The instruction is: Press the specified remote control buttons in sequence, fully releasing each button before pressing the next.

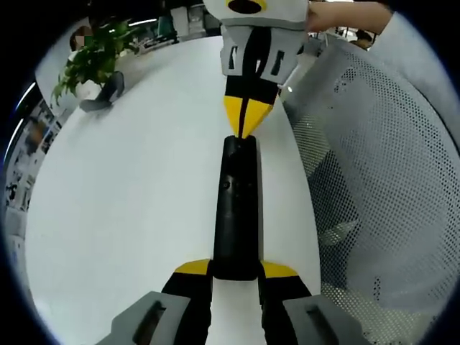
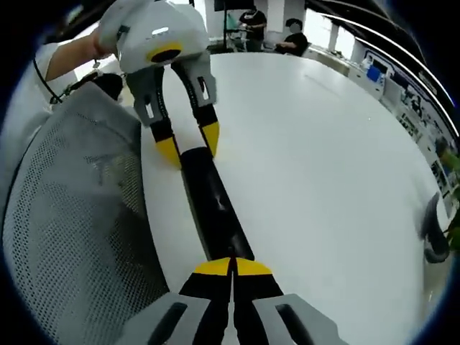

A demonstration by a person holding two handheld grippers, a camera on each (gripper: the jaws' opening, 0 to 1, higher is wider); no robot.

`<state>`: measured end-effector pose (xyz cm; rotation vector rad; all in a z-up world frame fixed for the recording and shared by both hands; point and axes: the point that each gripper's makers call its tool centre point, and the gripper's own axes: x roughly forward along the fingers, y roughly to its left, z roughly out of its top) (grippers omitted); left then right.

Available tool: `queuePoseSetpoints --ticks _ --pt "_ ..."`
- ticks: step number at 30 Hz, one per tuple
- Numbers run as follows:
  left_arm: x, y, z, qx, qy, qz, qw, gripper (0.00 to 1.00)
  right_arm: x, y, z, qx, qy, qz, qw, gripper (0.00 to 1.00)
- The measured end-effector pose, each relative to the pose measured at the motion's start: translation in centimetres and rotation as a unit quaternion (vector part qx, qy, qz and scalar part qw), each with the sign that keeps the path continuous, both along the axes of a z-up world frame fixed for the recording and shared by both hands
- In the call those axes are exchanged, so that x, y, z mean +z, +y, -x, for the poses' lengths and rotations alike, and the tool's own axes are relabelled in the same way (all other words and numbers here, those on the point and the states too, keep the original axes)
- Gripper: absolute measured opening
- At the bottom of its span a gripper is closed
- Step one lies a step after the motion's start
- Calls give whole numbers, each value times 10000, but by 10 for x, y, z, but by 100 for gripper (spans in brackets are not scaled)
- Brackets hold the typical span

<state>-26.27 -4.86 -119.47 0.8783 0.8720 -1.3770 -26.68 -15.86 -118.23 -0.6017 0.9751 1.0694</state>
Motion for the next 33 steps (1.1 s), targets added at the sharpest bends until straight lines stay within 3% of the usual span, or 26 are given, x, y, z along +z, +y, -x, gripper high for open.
queuePoseSetpoints --ticks 3,5,10,11,14,18,20,28,33 --pt "0 0 0 -33 0 -24 10000 24 -1 -1 -1 -340 317 162 9988 0" --pt "0 0 0 -52 -8 -74 10000 24 -1 1 -3 -353 394 277 9982 0" --pt "0 0 0 -80 -10 -181 9998 24 -3 2 -1 277 239 642 9973 0" --pt "0 0 0 -81 -11 -191 9998 24 -3 2 -1 591 160 670 9959 0" --pt "0 0 0 -57 -4 -198 9998 24 -3 0 -1 403 223 553 9974 0" --pt "0 0 0 -21 -8 -212 9998 24 0 1 -1 252 115 -15 9996 0" --pt "0 0 0 -3 -9 -231 9997 24 2 2 -4 -95 50 -201 9997 0" --pt "0 0 -1 -11 10 -236 9997 24 -1 14 0 282 59 -60 9996 0" --pt "0 0 0 -29 7 -244 9997 24 -1 14 -2 641 -111 271 9975 0"
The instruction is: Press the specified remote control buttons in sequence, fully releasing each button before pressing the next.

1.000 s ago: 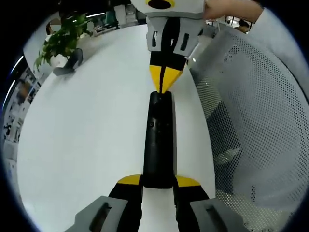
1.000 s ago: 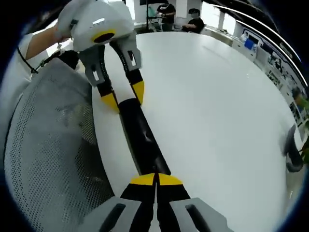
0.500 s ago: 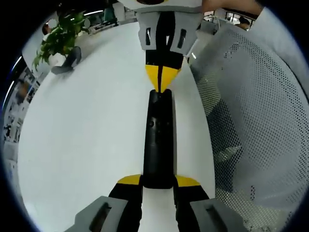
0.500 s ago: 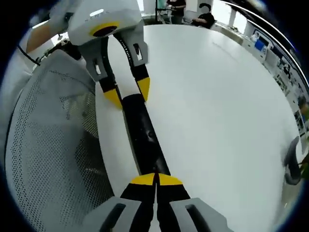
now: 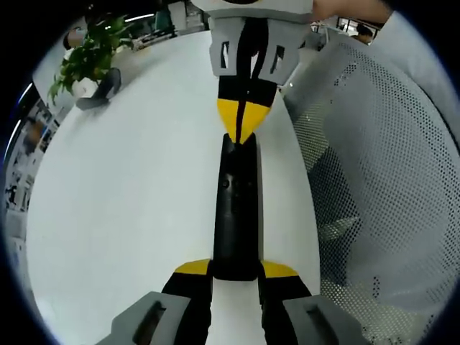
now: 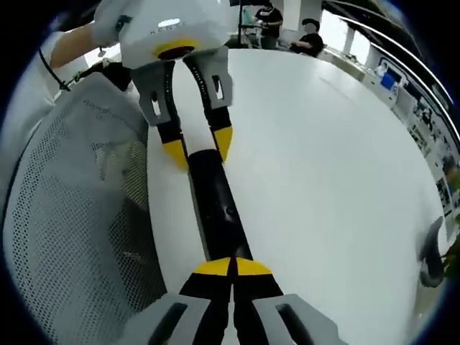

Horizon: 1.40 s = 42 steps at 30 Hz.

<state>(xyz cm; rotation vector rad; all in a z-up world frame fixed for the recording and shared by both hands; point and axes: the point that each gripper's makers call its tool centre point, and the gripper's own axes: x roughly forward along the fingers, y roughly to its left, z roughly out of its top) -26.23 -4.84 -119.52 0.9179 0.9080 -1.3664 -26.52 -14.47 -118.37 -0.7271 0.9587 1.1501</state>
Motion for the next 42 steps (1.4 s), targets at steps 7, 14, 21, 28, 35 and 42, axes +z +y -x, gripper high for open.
queuePoseSetpoints --ticks 7,14,21,28,35,42 --pt "0 0 0 13 26 14 10000 24 -1 -1 -2 62 -127 78 9999 0" --pt "0 0 0 12 19 -55 10000 24 3 -2 -4 -269 47 -459 9986 0" --pt "0 0 0 32 14 -70 10000 24 5 13 0 210 -84 -383 9990 0" --pt "0 0 0 31 12 -63 10000 24 1 11 1 599 -216 -134 9979 0" --pt "0 0 0 -15 20 -43 10000 24 -2 13 -2 817 -195 306 9960 0" --pt "0 0 0 18 7 -14 10000 24 -2 11 -1 889 -124 365 9953 0"
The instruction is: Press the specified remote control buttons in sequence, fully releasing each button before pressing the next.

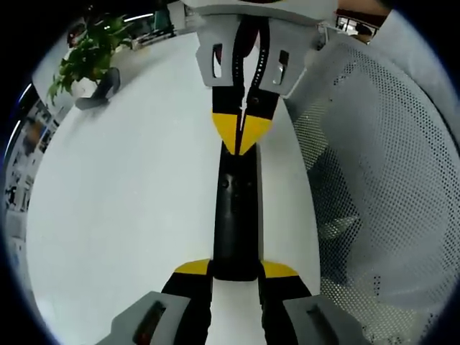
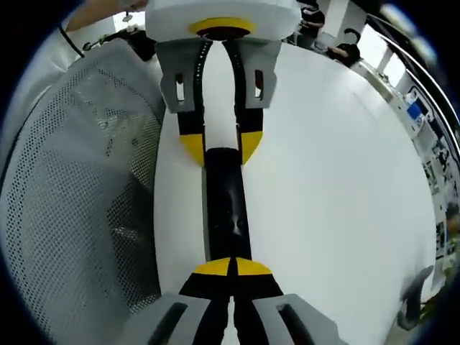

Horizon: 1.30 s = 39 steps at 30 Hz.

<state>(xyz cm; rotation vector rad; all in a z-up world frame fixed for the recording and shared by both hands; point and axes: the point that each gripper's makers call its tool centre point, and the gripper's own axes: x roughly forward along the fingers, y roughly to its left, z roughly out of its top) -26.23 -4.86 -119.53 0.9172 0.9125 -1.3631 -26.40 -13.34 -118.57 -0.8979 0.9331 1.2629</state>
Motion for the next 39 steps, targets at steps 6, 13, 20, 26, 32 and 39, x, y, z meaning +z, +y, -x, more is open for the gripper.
queuePoseSetpoints --ticks 6,13,20,26,32,39 --pt "0 0 0 9 11 -6 10000 24 2 0 0 -356 -70 -682 9970 0" --pt "0 0 -1 18 24 27 10000 24 5 -1 2 -592 -21 -1295 9898 0" --pt "0 0 0 30 19 84 10000 24 4 5 -4 -313 -263 -1140 9926 6" --pt "0 0 -1 44 29 145 9999 24 4 7 0 -273 -44 -1122 9933 5" --pt "0 0 0 7 25 146 9999 24 4 7 1 -130 17 -1037 9945 6" --pt "0 0 0 7 26 127 9999 24 1 7 2 355 73 -462 9983 6"
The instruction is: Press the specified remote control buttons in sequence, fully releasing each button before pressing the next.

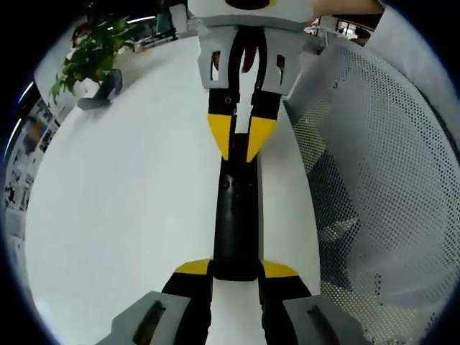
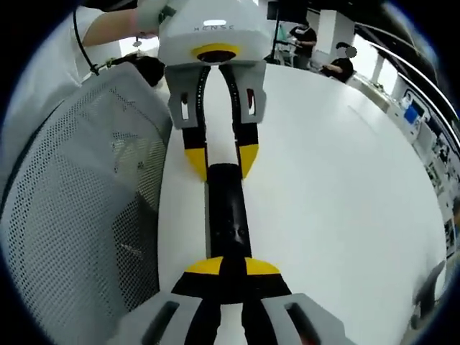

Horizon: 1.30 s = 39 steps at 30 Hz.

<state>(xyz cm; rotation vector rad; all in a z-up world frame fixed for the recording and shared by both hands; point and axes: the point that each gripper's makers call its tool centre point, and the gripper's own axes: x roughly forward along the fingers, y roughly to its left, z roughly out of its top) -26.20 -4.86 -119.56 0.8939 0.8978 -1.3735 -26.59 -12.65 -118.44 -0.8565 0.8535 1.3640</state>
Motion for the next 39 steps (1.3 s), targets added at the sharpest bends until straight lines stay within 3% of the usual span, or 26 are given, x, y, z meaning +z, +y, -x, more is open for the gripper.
queuePoseSetpoints --ticks 3,6,7,9,12,15,20,24,33,39 --pt "0 0 0 -27 -1 0 10000 24 -2 2 1 68 34 450 9990 6" --pt "0 0 0 -62 4 44 10000 24 -3 3 0 14 54 480 9988 6" --pt "0 0 0 -77 5 59 10000 24 -3 1 0 -181 17 437 9989 6" --pt "0 0 0 -83 8 80 9999 24 -2 1 1 -141 -255 208 9994 6" --pt "0 0 0 -65 3 94 9999 24 0 0 0 -641 -76 -410 9971 6" --pt "0 0 0 -61 6 113 9999 24 2 -1 -1 -820 20 -866 9929 6" --pt "0 0 0 -42 9 135 9999 24 3 0 0 -439 -423 -1019 9929 6" --pt "0 0 0 9 4 194 9998 24 3 2 1 -424 -418 -1038 9928 5" --pt "0 0 -1 -66 13 169 9998 24 2 5 0 176 -227 -567 9980 7" --pt "0 0 -1 -43 5 204 9998 24 -1 6 2 524 -113 79 9985 7"
